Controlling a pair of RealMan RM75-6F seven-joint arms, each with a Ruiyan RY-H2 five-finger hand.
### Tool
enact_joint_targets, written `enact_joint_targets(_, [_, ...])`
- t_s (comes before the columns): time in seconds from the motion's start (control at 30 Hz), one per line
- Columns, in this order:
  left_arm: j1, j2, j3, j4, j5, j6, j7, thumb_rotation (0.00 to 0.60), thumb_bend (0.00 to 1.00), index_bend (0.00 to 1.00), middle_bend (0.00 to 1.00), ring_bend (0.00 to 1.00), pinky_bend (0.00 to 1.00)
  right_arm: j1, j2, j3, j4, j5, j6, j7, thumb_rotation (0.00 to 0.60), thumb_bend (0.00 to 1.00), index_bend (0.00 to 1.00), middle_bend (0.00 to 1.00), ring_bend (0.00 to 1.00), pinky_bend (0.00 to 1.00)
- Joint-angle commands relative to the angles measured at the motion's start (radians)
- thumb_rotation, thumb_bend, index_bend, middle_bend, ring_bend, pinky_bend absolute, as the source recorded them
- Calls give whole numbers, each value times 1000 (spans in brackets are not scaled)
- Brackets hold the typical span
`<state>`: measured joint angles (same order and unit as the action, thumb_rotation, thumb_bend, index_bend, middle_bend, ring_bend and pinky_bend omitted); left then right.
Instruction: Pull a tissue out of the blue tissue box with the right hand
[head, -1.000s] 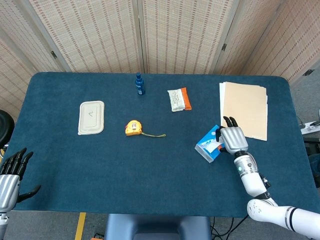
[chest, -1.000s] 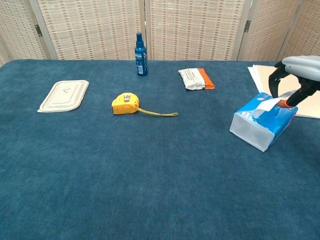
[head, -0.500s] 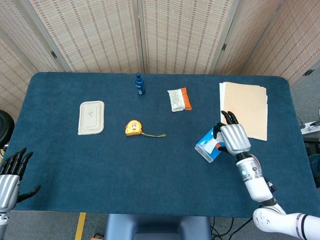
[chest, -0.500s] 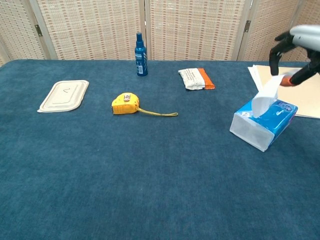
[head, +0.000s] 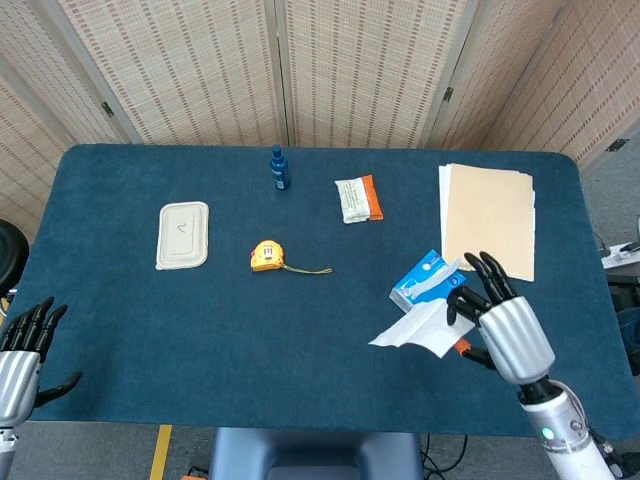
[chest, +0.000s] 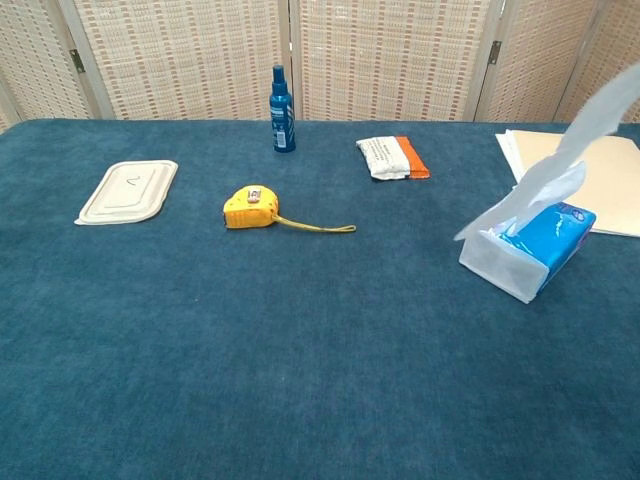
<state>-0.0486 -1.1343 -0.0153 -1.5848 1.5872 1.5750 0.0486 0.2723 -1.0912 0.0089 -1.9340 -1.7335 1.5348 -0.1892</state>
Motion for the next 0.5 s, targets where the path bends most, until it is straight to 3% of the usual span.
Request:
enact_joint_targets(0.03, [0,0,-1,0,-2,-2,1,600,237,0,0,0,144,-89,-58,-82,144,-73,79,82,600,562,653,421,17,0])
enact_joint_targets(0.3, [-2,-4,0,0,-3,-7,9,600,236,0,0,0,144,-132,-97,-107,266,-60,82,168,600,511,615,352,5,0])
enact_joint_targets(0.5, [-2,-5,-3,2,-7,-7,11,600,236,0,0,0,144,-145,-85,-109,268,-27,47,150,600,339,104,63,0,0])
